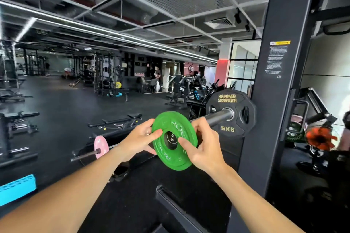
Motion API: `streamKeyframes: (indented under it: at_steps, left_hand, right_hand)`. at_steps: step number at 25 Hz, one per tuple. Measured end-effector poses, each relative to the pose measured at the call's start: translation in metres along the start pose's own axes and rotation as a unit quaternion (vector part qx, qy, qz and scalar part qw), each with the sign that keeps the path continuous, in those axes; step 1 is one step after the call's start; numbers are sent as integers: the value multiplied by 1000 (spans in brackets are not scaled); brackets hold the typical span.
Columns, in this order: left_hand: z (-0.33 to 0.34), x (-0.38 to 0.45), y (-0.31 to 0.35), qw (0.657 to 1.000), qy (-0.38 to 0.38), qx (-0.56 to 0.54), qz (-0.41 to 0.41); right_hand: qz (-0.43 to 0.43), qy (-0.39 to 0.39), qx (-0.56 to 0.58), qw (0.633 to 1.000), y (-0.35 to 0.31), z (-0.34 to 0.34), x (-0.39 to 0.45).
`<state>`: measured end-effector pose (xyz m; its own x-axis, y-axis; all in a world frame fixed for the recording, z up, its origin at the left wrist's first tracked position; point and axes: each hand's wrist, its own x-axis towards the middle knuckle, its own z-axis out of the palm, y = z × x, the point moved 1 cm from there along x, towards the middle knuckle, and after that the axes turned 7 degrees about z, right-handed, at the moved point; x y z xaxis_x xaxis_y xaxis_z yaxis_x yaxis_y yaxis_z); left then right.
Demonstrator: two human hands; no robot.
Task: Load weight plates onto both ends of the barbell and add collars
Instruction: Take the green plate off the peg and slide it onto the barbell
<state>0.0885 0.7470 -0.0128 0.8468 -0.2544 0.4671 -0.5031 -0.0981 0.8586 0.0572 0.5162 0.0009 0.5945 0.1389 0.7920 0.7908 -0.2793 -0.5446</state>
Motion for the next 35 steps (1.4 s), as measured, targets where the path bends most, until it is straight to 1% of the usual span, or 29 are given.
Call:
streamKeyframes:
  at_steps: [6, 8, 10, 12, 15, 18, 20, 22, 25, 27, 28, 30, 32, 34, 35]
  left_hand:
    - [-20, 24, -14, 999, -39, -19, 2]
    - [-25, 30, -16, 999, -47, -27, 3]
    - [-30, 36, -17, 996, -74, -48, 13]
    - [-33, 50, -18, 992, -109, -63, 25]
    - [-33, 74, -16, 987, -150, -58, 31]
    - [-29, 96, -15, 982, -182, -20, 38]
    - [-21, 111, -20, 980, -192, -2, 47]
    - [-7, 127, -26, 982, -179, 9, 54]
    - [20, 148, -39, 988, -135, 24, 68]
    - [36, 159, -47, 991, -106, 10, 76]
    - [44, 164, -51, 993, -86, -2, 80]
    - [60, 176, -59, 995, -23, -3, 93]
    - [74, 187, -65, 989, 46, 65, 121]
    - [83, 197, -66, 977, 71, 135, 147]
    - [87, 202, -66, 977, 65, 137, 153]
  right_hand:
    - [-54, -25, -3, 998, 11, 14, 21]
    - [-87, -44, 20, 995, 13, 14, 24]
    - [-103, -55, 58, 991, 16, 10, 26]
    - [-84, -40, 62, 994, 19, 4, 29]
    - [-54, -10, 47, 997, 22, -2, 33]
    - [-64, -20, -1, 998, 26, -11, 41]
    - [-40, -19, -35, 998, 34, -21, 47]
    - [24, 5, -36, 999, 49, -33, 49]
    - [137, 57, -25, 989, 75, -48, 45]
    - [181, 100, -76, 975, 87, -53, 42]
    - [194, 125, -120, 966, 92, -56, 41]
    - [208, 169, -213, 940, 98, -58, 43]
    - [199, 203, -310, 907, 103, -59, 47]
    - [175, 223, -389, 876, 107, -58, 54]
    - [168, 226, -419, 863, 110, -59, 57]
